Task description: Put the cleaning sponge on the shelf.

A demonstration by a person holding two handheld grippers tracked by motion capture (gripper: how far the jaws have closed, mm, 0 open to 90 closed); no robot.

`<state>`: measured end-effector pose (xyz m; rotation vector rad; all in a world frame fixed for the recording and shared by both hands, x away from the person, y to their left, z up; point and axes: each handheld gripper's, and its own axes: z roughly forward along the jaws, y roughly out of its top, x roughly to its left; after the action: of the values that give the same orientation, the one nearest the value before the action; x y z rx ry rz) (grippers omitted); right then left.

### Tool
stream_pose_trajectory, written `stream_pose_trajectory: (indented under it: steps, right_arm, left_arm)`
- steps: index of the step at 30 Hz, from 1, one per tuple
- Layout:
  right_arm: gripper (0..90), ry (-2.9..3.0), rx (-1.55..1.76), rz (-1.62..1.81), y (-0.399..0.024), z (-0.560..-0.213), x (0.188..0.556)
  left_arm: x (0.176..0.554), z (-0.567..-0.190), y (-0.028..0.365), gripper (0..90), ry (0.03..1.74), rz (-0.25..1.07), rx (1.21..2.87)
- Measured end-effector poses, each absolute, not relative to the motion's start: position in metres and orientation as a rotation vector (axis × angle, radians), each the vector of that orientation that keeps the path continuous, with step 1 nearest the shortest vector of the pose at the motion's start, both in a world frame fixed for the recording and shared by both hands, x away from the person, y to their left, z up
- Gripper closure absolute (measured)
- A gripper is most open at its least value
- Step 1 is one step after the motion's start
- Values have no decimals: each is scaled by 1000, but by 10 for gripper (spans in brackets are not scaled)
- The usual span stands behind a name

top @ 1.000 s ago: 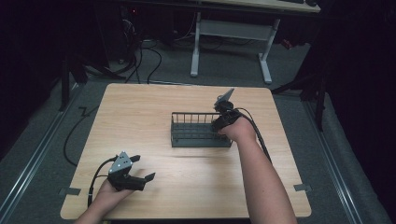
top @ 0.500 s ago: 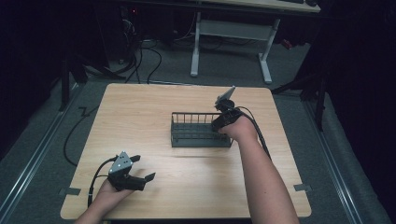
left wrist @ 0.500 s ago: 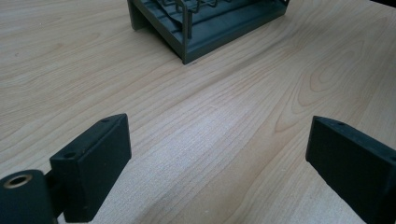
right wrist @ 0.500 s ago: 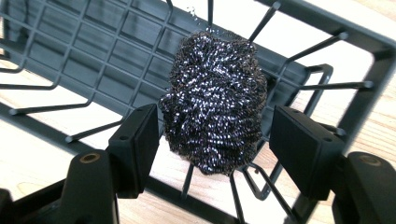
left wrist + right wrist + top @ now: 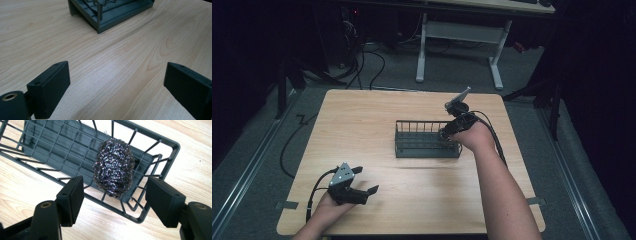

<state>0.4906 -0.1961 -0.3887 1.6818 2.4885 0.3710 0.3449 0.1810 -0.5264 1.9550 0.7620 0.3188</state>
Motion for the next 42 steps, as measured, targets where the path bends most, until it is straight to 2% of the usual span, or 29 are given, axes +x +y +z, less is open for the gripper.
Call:
stream_pose_trajectory:
  steps: [18,29,34,42]
  right_arm:
    - [310,2472,1689,419,-221,-385,461]
    - [329,2430,1580,507,-238,-393,409]
    - [331,2385,1518,619,-244,-411,380]
    - [352,2241,1412,883,-257,-459,337]
  left_arm:
    - [344,-527,179,75,764,323,1970]
    - [344,-528,178,76,761,323,1978]
    - [344,-528,178,76,759,330,1982]
    - [344,-527,178,77,770,346,1978]
